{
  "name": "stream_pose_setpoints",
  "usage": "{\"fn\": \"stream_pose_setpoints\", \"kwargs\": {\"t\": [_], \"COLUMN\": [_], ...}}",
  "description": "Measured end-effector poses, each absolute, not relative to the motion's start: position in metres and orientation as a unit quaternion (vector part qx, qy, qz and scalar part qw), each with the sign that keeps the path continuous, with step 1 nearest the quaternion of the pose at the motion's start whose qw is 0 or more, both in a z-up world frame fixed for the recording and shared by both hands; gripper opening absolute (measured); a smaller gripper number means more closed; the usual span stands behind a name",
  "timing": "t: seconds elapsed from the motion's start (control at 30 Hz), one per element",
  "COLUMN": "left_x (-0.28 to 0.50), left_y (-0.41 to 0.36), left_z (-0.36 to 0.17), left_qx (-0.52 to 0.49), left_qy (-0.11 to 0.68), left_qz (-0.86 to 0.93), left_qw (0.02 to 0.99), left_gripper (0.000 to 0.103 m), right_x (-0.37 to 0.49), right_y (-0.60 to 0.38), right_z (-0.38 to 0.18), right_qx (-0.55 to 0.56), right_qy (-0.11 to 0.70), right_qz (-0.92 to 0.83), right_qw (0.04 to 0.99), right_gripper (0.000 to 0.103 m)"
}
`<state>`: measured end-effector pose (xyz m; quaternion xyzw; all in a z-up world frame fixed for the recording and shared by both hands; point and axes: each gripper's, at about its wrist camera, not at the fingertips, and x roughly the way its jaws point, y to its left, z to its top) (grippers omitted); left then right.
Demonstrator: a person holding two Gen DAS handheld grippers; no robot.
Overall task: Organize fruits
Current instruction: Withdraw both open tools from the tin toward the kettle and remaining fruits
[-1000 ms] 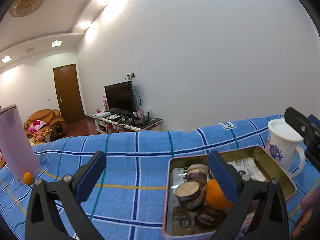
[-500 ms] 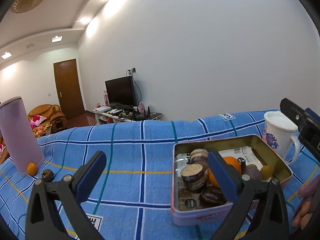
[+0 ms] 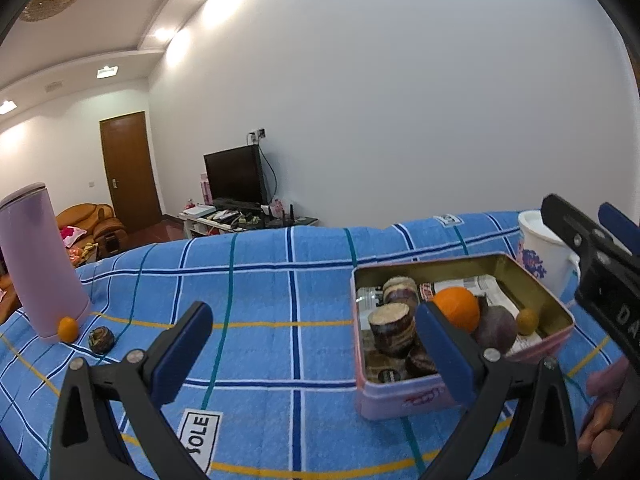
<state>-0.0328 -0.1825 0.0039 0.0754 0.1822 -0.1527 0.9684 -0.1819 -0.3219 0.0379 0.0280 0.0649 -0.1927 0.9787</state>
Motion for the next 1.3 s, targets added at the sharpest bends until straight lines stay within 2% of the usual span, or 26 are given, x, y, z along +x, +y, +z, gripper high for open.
{"fn": "stream_pose_setpoints", "kwargs": {"t": [0.27,0.43,1.3], "left_x": [-0.028,-0.026,0.031], "left_y": [-0.160,-0.144,0.002], "left_z": [0.001,0.001,-0.002], "left_qx": [0.089,0.108,0.069], "left_qy": [0.201,0.195,0.207], "left_qz": [-0.154,-0.147,-0.051], "left_qw": [0.963,0.964,0.975], "left_gripper": [0.103,0.103,0.103], "right_x": [-0.176,-0.168,-0.100], "right_y": [-0.332,-0.325,-0.180], "right_z": [0.031,0.026,0.009], "right_qx": [0.089,0.090,0.085], "right_qy": [0.106,0.127,0.169], "right_qz": [-0.199,-0.200,-0.085], "right_qw": [0.970,0.967,0.978], "right_gripper": [0.085,0.085,0.085]}}
